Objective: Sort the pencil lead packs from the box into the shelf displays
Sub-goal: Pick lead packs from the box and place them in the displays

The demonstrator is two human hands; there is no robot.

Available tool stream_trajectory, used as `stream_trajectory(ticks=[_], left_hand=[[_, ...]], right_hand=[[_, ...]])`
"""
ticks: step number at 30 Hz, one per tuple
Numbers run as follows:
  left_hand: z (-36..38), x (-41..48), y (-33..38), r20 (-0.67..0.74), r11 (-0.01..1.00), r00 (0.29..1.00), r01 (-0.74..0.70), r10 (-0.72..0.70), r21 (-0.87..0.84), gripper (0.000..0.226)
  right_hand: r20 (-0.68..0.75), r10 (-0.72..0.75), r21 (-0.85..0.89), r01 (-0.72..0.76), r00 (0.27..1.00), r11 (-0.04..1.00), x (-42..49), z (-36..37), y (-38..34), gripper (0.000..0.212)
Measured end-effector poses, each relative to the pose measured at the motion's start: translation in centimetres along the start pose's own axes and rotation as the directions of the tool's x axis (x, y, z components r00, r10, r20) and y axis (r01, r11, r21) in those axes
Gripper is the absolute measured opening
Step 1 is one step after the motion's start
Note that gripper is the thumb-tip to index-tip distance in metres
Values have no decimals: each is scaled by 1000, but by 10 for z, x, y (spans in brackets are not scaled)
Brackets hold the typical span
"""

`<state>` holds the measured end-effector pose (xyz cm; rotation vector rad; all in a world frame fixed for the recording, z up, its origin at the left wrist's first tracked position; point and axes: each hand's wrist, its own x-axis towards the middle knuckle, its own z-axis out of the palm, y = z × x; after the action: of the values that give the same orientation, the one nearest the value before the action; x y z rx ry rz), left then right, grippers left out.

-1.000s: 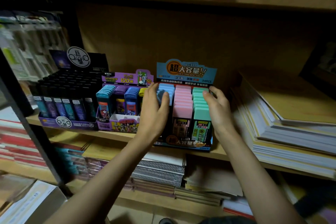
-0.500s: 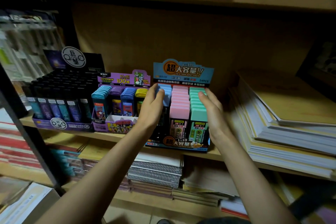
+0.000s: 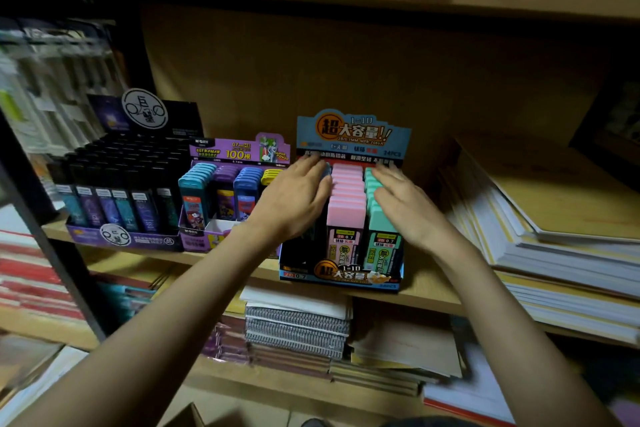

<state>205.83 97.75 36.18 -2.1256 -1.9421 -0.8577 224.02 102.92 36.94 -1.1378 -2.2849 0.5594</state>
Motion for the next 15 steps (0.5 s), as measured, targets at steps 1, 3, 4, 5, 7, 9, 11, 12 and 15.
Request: stream_trajectory(ticks=[1, 3, 4, 5, 7, 9, 11, 12, 15], left_hand=[[0, 0, 0, 12, 1000, 1000, -8, 8, 4, 48], [-1, 0, -1, 34, 1000, 999, -13, 12, 13, 48], [-2, 1, -1, 50, 1000, 999, -10, 9, 25, 49], [-2, 1, -2, 70, 999, 998, -5, 2, 45, 50], [-3, 2, -2, 114, 995, 993, 7, -18, 98, 52], [-5, 2, -1, 130, 993, 991, 12, -27, 118, 52], [-4, 1, -1, 124, 994, 992, 12, -26, 112, 52], [-4, 1, -1, 122, 994, 992, 14, -27, 105, 52], [-6, 2, 1, 145, 996, 989, 27, -40, 89, 53]], right_hand=[[7, -1, -34, 1, 1000, 999, 1, 0, 0, 49], [24, -1, -109, 3, 1000, 994, 1, 0, -1, 49], [46, 3, -162, 4, 999, 987, 1, -1, -2, 50], [73, 9, -236, 8, 997, 972, 1, -3, -4, 50], [121, 23, -396, 27, 992, 918, 0, -8, -8, 51], [139, -3, -458, 67, 990, 886, -1, -10, -15, 52], [154, -62, -454, 127, 986, 882, -4, -5, -23, 53], [159, -85, -461, 150, 984, 875, -6, -2, -26, 53], [134, -89, -506, 145, 987, 850, -7, 6, -27, 54]])
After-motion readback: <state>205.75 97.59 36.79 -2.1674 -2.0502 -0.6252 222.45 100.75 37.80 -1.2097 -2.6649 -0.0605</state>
